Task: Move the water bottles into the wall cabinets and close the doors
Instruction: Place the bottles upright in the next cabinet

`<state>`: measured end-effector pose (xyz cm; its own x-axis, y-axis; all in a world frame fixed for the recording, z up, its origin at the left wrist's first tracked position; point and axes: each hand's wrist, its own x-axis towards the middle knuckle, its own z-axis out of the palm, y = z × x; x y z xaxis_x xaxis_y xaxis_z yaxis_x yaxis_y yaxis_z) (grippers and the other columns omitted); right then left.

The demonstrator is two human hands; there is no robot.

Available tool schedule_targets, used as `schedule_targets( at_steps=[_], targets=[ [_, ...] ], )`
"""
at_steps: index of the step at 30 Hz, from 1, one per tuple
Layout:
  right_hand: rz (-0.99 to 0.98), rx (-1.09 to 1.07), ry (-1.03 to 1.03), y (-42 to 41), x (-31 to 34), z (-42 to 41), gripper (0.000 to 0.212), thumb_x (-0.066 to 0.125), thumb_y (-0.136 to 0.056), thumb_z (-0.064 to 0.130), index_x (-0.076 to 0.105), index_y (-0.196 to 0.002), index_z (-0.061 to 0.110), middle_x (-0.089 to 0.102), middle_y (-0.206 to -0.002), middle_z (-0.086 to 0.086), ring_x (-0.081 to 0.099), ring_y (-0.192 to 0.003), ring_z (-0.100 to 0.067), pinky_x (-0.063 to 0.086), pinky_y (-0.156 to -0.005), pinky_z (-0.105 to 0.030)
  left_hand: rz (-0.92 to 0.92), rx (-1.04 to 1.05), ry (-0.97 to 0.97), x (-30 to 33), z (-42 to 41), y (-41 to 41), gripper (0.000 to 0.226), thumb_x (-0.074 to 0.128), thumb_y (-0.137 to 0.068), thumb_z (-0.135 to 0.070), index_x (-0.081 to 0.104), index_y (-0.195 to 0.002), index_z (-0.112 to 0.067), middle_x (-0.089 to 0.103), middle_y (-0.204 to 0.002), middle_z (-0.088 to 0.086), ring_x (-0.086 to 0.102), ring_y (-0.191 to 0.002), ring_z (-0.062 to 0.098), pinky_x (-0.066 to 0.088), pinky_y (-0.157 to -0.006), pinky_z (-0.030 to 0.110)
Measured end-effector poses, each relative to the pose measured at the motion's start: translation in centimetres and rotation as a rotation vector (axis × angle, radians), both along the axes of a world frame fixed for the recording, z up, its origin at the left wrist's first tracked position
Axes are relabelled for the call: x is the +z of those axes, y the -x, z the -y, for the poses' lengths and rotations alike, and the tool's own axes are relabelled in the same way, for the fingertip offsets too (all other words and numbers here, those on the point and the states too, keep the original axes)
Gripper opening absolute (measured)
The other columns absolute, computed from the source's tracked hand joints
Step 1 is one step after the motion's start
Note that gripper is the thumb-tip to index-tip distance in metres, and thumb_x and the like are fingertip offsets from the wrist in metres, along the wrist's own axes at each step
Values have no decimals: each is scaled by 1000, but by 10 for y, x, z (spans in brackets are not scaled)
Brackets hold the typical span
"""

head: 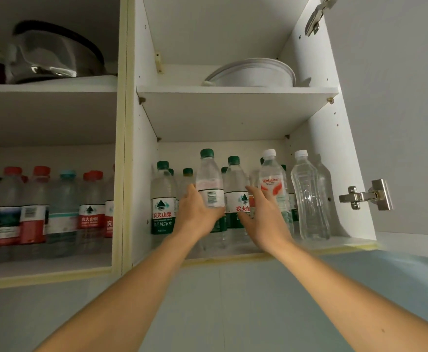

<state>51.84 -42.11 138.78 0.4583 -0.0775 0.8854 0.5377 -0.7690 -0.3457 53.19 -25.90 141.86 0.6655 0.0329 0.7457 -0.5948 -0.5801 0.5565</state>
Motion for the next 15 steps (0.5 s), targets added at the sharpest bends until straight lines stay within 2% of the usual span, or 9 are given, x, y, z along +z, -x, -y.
schedule_targets(
  at_steps=[2,5,7,9,11,13,15],
  targets=[
    [-14,-14,31,-2,6,-4,72,68,-94,20,30,-155,19,35,-154,-6,37,-142,-24,31,-113,-32,-6,4,-10,0,-13,0,58,83,-80,-31,36,-114,-24,56,-117,5,61,-95,19,52,-67,29],
    [-116,-22,70,-6,15,-13,92,73,-90,29,13,-160,26,23,-160,-9,33,-145,-31,33,-118,-45,-34,40,-30,2,-28,-3,60,82,-81,-34,36,-117,-22,55,-119,6,58,-86,13,42,-53,19],
    [-235,-64,116,-10,15,-17,105,74,-89,29,-4,-161,31,10,-164,-15,39,-141,-39,37,-115,-52,-46,67,-43,2,-32,-4,62,81,-83,-35,37,-124,-18,54,-122,8,57,-85,12,38,-50,17],
    [-332,-102,165,-13,14,-19,112,73,-90,24,-16,-158,37,1,-165,-19,51,-130,-42,44,-109,-50,-47,86,-64,0,-33,-7,64,78,-85,-36,38,-130,-15,54,-124,9,58,-90,17,36,-51,17],
    [-387,-126,182,-15,14,-20,116,72,-91,20,-23,-155,40,-2,-165,-23,57,-124,-42,46,-103,-47,-50,83,-74,-2,-34,-9,64,77,-87,-37,38,-132,-14,53,-126,10,60,-97,21,37,-52,18],
    [-407,-142,195,-16,15,-21,117,69,-93,16,-28,-152,42,1,-163,-28,61,-117,-40,48,-100,-46,-59,71,-72,-2,-34,-11,64,76,-87,-36,37,-133,-14,53,-128,11,60,-100,22,37,-52,18],
    [-409,-151,220,-16,16,-21,116,64,-95,8,-32,-150,43,7,-160,-33,67,-98,-35,52,-93,-44,-66,62,-66,-2,-35,-12,65,76,-88,-35,37,-134,-13,51,-130,12,59,-101,23,38,-53,18]
  ],
)
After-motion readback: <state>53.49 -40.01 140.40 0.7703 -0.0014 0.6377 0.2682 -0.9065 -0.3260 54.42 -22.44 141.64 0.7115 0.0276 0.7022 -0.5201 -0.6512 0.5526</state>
